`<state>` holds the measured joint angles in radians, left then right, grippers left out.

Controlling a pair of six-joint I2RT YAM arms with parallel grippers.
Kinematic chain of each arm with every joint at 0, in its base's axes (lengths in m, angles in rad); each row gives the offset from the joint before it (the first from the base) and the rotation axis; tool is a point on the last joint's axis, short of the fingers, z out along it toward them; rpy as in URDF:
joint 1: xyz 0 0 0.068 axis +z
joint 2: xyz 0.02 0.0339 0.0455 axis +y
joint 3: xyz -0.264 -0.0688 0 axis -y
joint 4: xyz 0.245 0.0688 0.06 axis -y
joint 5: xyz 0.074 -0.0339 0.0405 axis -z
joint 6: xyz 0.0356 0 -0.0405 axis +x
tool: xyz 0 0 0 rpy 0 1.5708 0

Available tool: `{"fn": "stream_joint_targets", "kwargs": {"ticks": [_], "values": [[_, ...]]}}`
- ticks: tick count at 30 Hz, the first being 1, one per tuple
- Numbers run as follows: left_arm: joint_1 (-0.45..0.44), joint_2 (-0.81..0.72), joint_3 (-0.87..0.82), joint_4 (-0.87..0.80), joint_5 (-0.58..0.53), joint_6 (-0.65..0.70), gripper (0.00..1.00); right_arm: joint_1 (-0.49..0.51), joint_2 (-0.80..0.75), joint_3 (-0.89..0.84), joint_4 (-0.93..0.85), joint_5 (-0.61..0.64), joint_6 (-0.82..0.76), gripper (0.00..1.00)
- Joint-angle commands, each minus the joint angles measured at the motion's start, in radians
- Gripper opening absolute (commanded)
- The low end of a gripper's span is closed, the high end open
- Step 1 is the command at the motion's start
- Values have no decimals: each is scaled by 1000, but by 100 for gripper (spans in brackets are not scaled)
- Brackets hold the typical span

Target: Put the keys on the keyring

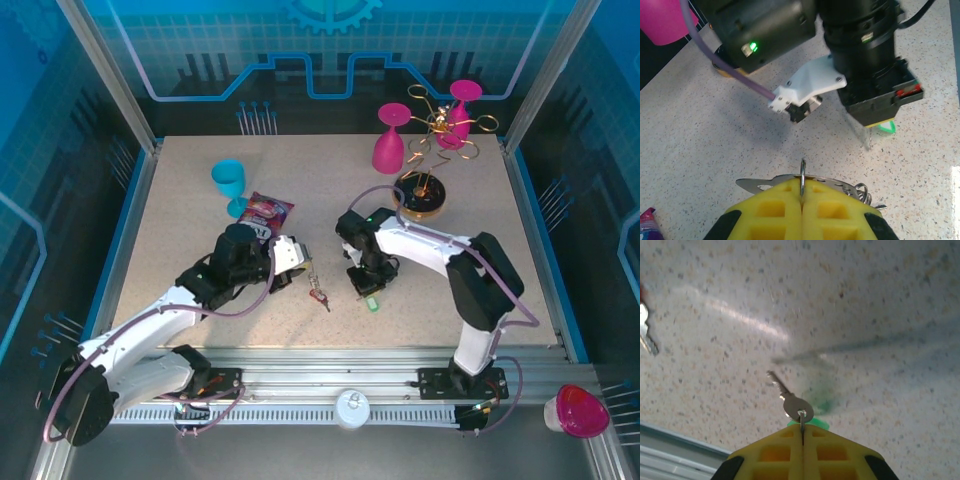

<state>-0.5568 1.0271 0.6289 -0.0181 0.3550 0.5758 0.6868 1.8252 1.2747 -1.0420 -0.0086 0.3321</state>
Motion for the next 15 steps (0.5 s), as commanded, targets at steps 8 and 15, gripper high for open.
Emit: {"fn": "stream_joint_targets", "kwargs": {"ticks": [8, 15], "values": [[-4, -15, -21, 37, -1, 0, 0, -49, -6, 24, 208, -59, -5, 45], [-5, -7, -20, 48, 6, -2, 0, -59, -104, -132, 264, -57, 29, 42]]}}
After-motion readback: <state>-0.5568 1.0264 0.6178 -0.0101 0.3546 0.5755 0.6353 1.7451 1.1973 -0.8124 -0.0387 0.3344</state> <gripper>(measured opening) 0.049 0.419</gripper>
